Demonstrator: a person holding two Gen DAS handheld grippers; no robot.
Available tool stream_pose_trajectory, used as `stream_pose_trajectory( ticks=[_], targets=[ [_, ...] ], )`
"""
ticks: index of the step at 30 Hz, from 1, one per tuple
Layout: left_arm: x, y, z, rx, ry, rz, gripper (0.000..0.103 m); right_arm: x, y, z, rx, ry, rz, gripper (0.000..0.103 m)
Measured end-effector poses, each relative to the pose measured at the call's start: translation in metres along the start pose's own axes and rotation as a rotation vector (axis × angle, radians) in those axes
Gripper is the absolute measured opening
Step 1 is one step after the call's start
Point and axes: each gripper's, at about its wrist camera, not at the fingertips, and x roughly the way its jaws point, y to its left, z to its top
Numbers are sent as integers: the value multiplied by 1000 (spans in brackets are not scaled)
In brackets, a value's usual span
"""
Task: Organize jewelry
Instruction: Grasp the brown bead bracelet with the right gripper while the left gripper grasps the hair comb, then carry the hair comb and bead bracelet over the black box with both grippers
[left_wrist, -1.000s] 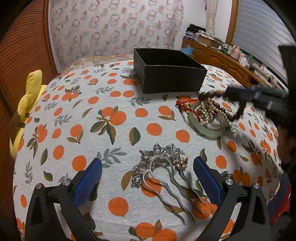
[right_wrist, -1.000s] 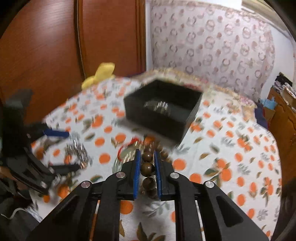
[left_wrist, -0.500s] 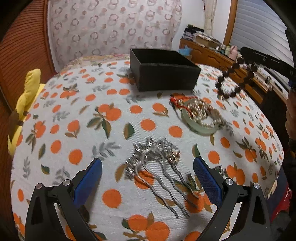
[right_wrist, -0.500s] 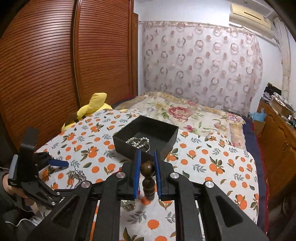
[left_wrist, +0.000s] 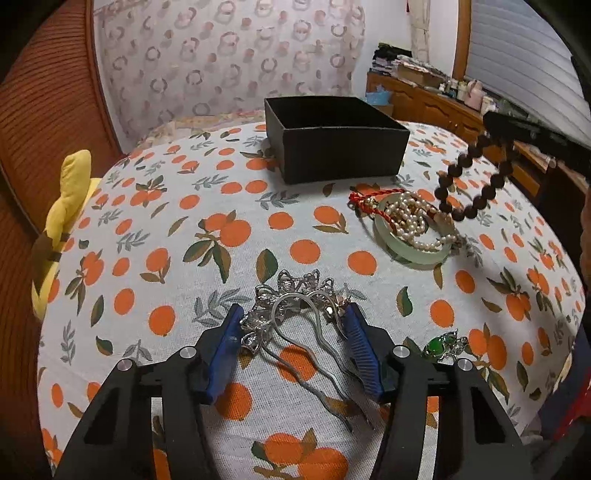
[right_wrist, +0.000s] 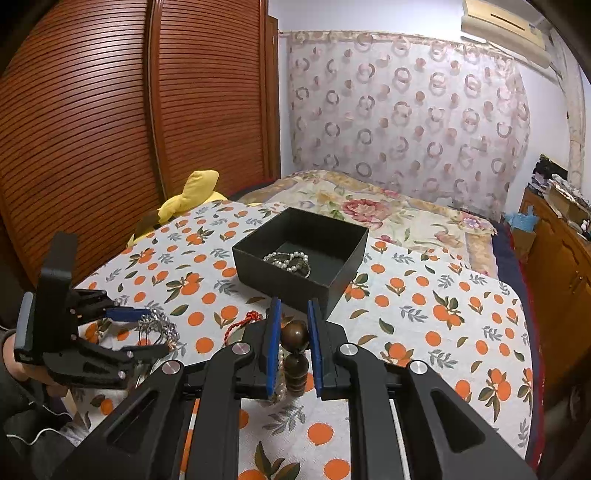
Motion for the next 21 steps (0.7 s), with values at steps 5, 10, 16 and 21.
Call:
stream_pose_trajectory(
  ticks=[5,10,16,21],
  targets=[
    [-5,11,0,-57,-17,-49,39,4,0,-6,3,15,2,16],
    [-6,14,-3,-56,-34,-70,39,9,2,-8,3,26,2,16],
    [-17,15,-1,-60,-79,-71,39,11,4,-9,-3,28,5,16],
    [-24,21,7,-82,-110,-74,39,11,6,-7,-3,17,7,16]
  ],
)
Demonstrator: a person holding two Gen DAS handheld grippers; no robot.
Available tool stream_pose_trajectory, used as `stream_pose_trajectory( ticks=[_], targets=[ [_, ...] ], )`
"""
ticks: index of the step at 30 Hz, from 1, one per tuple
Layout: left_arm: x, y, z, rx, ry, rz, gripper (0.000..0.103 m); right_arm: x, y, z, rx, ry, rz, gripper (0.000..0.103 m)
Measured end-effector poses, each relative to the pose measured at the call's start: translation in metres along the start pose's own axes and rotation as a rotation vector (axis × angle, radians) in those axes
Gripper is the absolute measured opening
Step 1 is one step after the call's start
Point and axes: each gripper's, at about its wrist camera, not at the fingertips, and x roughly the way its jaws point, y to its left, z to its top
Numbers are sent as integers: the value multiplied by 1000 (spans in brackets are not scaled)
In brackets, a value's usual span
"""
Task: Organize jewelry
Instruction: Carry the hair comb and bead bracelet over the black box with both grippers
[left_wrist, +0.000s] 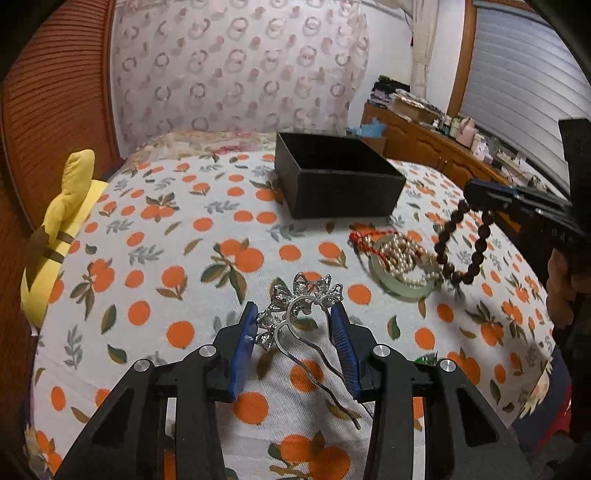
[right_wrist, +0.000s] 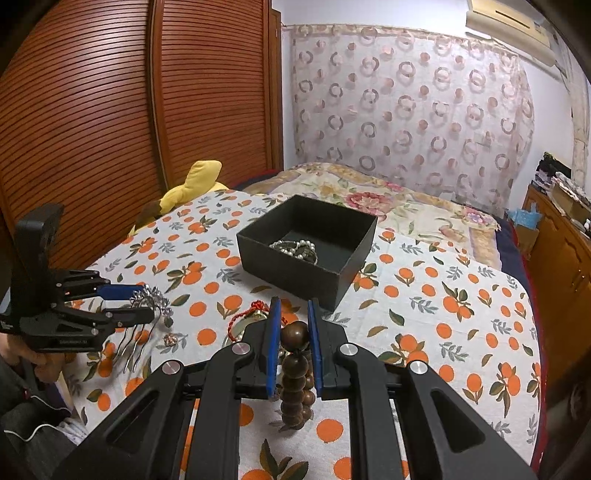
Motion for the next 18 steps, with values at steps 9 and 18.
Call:
stream_pose_trajectory(
  ticks=[9,18],
  targets=[
    [-7,0,39,5,-69,-1,39,-15,0,31,-10,-80,6,16],
    [5,-7,82,26,-118,4,39,-14,-10,79,-28,-148,4,16]
  ],
)
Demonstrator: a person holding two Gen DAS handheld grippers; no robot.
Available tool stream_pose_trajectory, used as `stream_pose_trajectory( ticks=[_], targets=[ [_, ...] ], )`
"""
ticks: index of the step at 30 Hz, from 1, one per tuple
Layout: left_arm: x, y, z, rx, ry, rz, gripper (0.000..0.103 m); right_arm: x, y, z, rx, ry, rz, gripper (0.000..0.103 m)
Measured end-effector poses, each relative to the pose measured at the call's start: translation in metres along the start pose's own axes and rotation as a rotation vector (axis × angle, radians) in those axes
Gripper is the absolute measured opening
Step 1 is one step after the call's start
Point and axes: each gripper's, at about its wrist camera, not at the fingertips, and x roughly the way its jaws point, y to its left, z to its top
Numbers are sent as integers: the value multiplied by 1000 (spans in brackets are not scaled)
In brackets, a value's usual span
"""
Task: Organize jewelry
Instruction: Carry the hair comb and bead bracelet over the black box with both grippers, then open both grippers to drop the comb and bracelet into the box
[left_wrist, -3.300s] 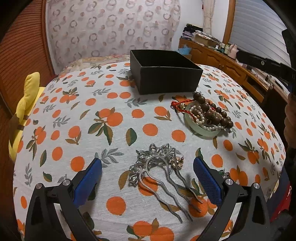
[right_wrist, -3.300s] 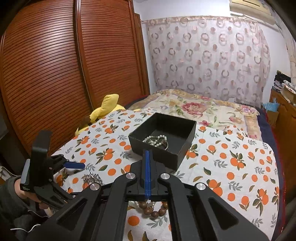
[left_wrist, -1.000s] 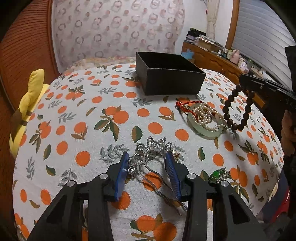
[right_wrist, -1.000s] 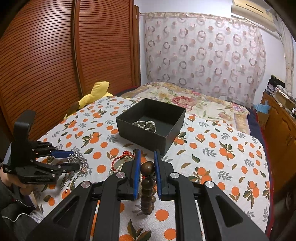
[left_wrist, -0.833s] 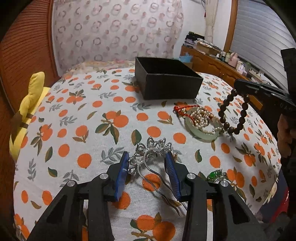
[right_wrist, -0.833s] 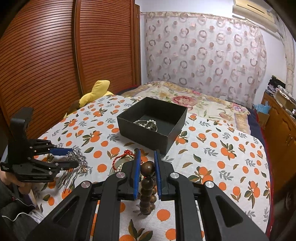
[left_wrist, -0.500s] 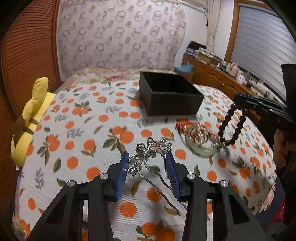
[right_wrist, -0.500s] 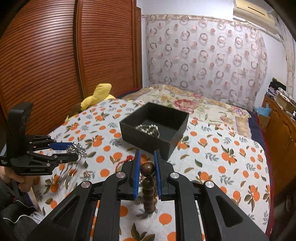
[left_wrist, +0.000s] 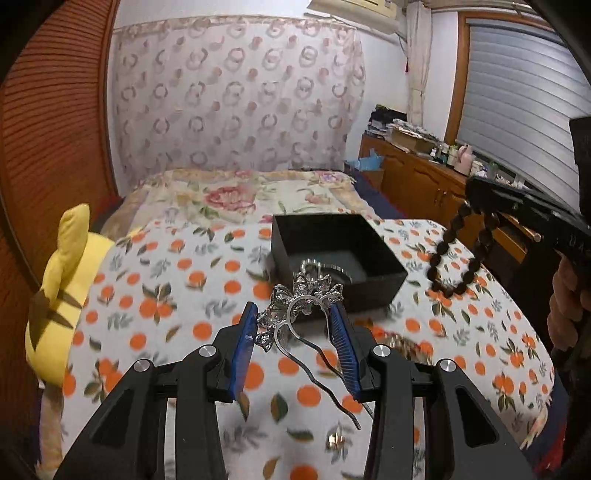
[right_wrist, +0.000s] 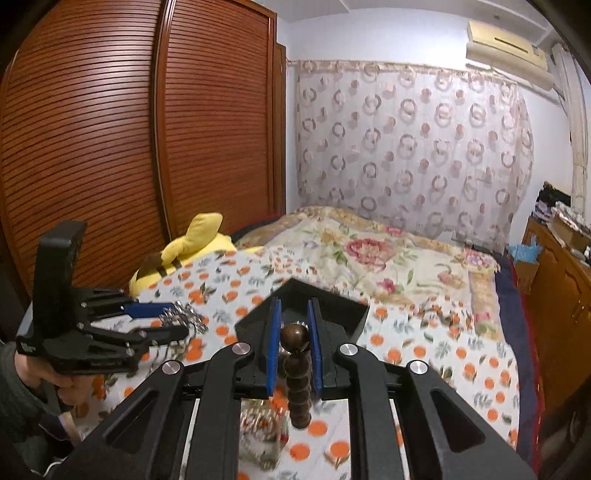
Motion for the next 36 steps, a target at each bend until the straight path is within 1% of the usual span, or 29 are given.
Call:
stream_pose_trajectory(
  ticks=[5,8,15,19,20,21,26,32,36],
  targets=[
    [14,-1,16,6,-11,-1,39,20,-12,18,4,-11,7,16],
    [21,-2,24,9,-24,-11,39,36,-19,21,4,-10,20,16],
    [36,2,41,-9,-41,-16,39,79,-33,13,38,52,40,16],
    [47,3,48,-17,-35,-26,39,94,-43,2,96,93,50,18],
    [50,3,50,-20,-31,-28,39,95,-45,0,111,99,51,24],
    [56,3,52,-24,-24,-29,39,96,-48,-3,129,103,57,28],
    [75,-1,60,-21,4,-32,39,88,-62,-14,173,100,51,28],
    [96,-12,64,9,36,-13,39,68,-70,-32,171,106,20,28],
    [110,-18,65,26,59,1,39,59,-70,-43,162,115,15,28]
  ],
)
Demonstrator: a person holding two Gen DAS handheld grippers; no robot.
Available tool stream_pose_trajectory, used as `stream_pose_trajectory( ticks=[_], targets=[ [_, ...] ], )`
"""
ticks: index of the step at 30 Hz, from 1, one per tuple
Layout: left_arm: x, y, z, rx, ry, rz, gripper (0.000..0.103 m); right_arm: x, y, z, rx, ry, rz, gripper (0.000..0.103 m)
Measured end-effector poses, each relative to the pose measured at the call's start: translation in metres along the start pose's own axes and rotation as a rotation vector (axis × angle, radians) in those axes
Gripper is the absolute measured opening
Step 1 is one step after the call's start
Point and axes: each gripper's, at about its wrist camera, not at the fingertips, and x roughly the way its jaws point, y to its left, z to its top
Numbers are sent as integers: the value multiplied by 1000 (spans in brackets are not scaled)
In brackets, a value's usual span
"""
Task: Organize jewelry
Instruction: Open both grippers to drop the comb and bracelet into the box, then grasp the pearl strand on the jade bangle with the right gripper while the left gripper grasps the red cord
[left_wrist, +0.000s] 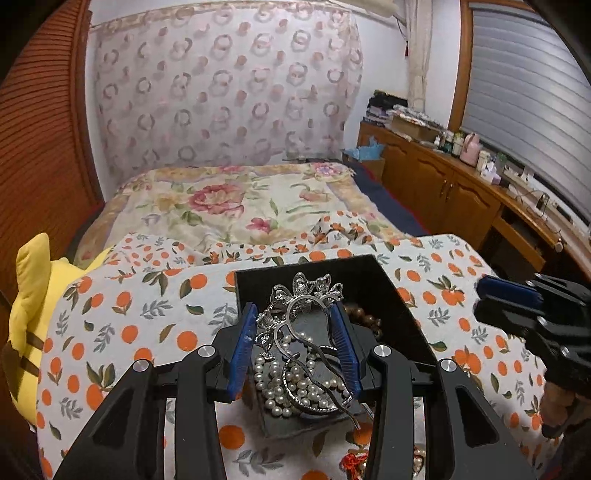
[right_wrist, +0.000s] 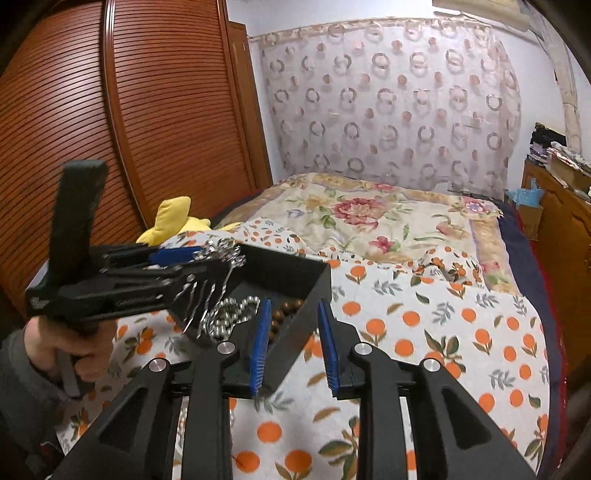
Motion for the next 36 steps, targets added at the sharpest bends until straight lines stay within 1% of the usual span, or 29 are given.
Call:
stream_pose_trajectory(
  ticks=[2,5,9,11,15,18,20,23,27,32,36],
  targets=[
    [0,-2,0,6,-4,8,50,-4,2,-6,-8,5,-2,28],
    [-2,-4,-2,19,-7,7,50,-7,7,-13,-19,8,4,28],
    [-16,-4,-7,22,-19,0,52,-13,16,-19,-25,5,14,28],
    [-23,-2,-12,26,-24,0,59,-18,20,-24,-24,6,22,28],
    [-44,0,-27,44,-37,11,66,-22,31,-34,-26,14,38,28],
    [-57,2,-39,62,-39,19,72,-25,39,-44,-41,26,37,28],
    [-63,4,-48,66,-38,20,79,-24,43,-51,-48,43,36,28],
    [-73,7,-60,80,-37,22,84,-23,49,-59,-70,59,22,28],
    [-82,14,-76,65,-28,10,87,-19,55,-71,-76,99,42,28],
    [-83,17,-92,45,-3,0,90,-10,62,-88,-91,179,44,28],
    [-80,17,-104,42,16,-6,94,-6,62,-96,-72,213,52,28]
  ],
)
